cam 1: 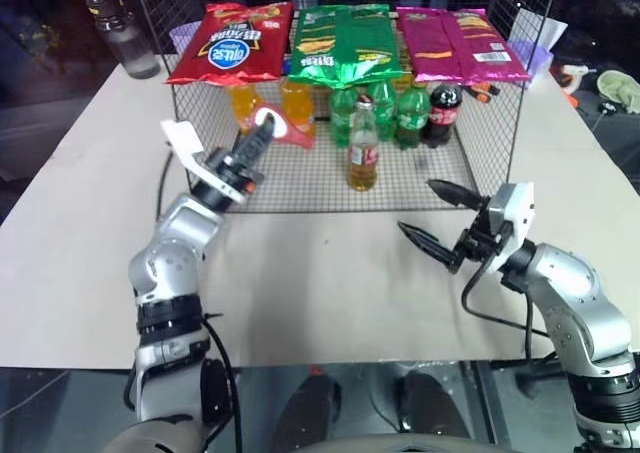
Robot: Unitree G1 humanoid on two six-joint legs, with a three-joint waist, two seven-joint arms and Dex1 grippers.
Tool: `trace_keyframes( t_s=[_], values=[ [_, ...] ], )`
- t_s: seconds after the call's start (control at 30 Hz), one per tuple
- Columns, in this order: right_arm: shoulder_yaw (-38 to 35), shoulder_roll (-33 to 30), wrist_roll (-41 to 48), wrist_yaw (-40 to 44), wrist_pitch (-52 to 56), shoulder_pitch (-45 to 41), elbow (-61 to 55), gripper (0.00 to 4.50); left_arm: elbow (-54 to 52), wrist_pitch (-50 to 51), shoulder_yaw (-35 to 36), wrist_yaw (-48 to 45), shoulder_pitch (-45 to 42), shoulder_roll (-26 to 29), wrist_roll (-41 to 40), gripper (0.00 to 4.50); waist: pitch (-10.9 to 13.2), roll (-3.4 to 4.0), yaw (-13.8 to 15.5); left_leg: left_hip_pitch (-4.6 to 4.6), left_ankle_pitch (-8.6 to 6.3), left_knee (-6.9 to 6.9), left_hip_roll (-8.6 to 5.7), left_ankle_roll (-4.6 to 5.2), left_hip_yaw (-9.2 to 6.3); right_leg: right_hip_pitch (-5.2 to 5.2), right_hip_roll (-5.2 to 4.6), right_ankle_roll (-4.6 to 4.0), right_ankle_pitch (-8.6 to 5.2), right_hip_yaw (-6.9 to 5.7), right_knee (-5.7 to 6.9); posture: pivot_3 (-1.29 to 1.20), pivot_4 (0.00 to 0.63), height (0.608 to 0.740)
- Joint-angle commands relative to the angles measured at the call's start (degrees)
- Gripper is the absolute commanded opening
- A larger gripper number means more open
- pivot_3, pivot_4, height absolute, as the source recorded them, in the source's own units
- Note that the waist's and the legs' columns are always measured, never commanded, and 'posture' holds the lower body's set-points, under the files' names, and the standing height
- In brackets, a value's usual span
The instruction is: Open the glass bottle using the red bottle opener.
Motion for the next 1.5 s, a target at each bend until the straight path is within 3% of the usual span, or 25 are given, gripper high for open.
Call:
trace_keyframes(
  t_s=[0.03,0.17,0.43,0.77,1.03,1.13,1.3,1.4,1.43,1.5],
  values=[
    [0.74,-0.65,2.56,-2.17,6.59,-2.07,-2.92,4.50,-6.05,5.17,-2.87,-4.98,1.83,2.66,-3.55,0.06,0.00,0.00,-0.04,0.00,0.00,0.00,0.02,0.00,0.00,0.00,0.01,0.00,0.00,0.00,0.01,0.00,0.150,0.740],
    [1.79,-1.43,4.23,-1.97,11.75,-3.98,-2.92,4.50,-8.42,7.75,-4.87,-7.89,3.47,3.95,-4.90,0.06,0.00,0.00,-0.05,0.03,0.00,-0.01,0.06,0.00,0.01,0.00,0.05,0.00,0.00,0.02,0.03,0.00,0.150,0.740],
    [5.18,-2.25,18.47,2.55,31.98,-13.30,-1.33,4.50,-10.75,14.61,-12.28,-14.79,4.33,6.70,-5.65,0.06,0.01,0.02,-0.08,0.02,0.00,-0.02,0.05,0.00,0.01,0.01,0.03,0.00,0.00,0.01,0.00,0.00,0.150,0.740],
    [5.24,-4.59,22.68,4.28,38.25,-17.25,-0.57,4.50,-8.63,13.19,-13.68,-16.99,3.17,6.38,-3.04,0.06,0.01,0.01,0.07,-0.01,-0.01,-0.03,0.03,0.01,0.00,0.01,-0.01,0.00,0.00,-0.01,-0.05,0.00,0.150,0.740],
    [6.41,-1.76,22.66,2.05,39.95,-18.48,0.42,4.50,-8.38,11.79,-14.58,-17.13,3.33,4.34,-2.12,0.06,0.02,0.01,-0.03,-0.01,-0.01,-0.04,0.05,0.01,0.00,-0.01,-0.01,0.00,0.00,0.00,-0.04,0.00,0.150,0.740],
    [6.25,-1.47,22.78,1.88,40.31,-18.73,0.52,3.77,-8.11,11.50,-14.60,-17.34,3.34,4.55,-1.84,0.00,0.02,0.01,0.01,-0.01,-0.01,-0.04,0.05,0.01,0.00,-0.01,-0.02,0.00,0.00,-0.01,-0.04,0.00,0.150,0.740],
    [6.46,-2.16,22.46,2.02,40.59,-18.24,0.33,1.78,-7.23,10.49,-14.29,-17.68,2.93,4.59,-0.95,0.00,0.02,0.00,0.07,-0.03,-0.01,-0.04,0.04,0.01,-0.01,-0.01,-0.02,0.00,0.00,-0.02,-0.05,0.00,0.150,0.740],
    [6.94,-2.49,21.80,2.34,40.36,-17.87,0.16,0.27,-6.99,10.19,-14.22,-17.90,2.83,4.49,-0.63,0.00,0.02,0.01,0.05,-0.03,-0.01,-0.04,0.04,0.01,0.00,-0.01,-0.02,0.00,0.00,-0.01,-0.05,0.00,0.150,0.740],
    [7.04,-2.48,21.59,2.39,40.27,-17.84,0.20,0.04,-6.88,10.02,-14.23,-17.98,2.79,4.46,-0.47,0.00,0.02,0.01,0.04,-0.03,-0.01,-0.04,0.04,0.01,0.00,-0.01,-0.02,0.00,0.00,-0.01,-0.05,0.00,0.150,0.740],
    [7.42,-2.68,20.97,2.53,39.90,-17.51,0.28,0.04,-6.64,9.39,-14.15,-17.87,2.75,4.23,-0.14,0.00,0.02,0.01,0.01,-0.02,-0.01,-0.05,0.05,0.01,0.00,-0.02,-0.01,0.00,0.00,-0.01,-0.05,0.00,0.150,0.740]
  ],
)
